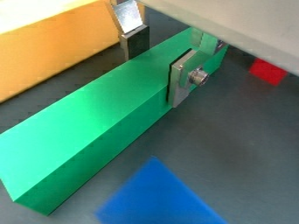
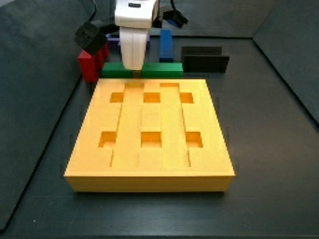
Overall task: Pick up the green object. Move up. Move to above the board. Insert the green object.
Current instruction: Pick up the green object, then move up.
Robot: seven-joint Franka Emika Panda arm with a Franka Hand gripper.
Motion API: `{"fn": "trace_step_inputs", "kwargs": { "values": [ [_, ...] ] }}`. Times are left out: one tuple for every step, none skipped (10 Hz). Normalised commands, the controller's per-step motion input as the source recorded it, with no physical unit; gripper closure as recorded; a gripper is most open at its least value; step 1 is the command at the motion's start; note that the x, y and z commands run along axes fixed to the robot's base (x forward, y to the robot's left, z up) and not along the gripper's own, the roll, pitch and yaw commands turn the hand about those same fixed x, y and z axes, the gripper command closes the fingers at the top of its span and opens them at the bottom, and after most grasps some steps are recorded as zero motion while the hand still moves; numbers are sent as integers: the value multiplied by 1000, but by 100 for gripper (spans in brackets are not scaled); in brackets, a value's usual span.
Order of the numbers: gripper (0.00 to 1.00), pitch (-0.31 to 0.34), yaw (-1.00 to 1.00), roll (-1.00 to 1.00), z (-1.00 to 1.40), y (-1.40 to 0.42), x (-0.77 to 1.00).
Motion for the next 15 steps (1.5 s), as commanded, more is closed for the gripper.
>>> {"fn": "trace_step_inputs", "kwargs": {
  "values": [
    [100, 0, 0, 0, 0, 0, 0],
    [100, 0, 0, 0, 0, 0, 0],
    [100, 0, 0, 0, 0, 0, 0],
    [100, 0, 0, 0, 0, 0, 0],
    [100, 0, 0, 0, 0, 0, 0],
    [100, 0, 0, 0, 0, 0, 0],
    [100, 0, 0, 0, 0, 0, 0],
    [100, 0, 0, 0, 0, 0, 0],
    [100, 0, 0, 0, 0, 0, 0],
    [100, 0, 0, 0, 0, 0, 0],
    [100, 0, 0, 0, 0, 0, 0],
    [100, 0, 0, 0, 0, 0, 0],
    [100, 0, 0, 0, 0, 0, 0],
    [100, 0, 0, 0, 833, 0, 0],
    [100, 4, -33, 0, 813, 7, 14]
  ]
}}
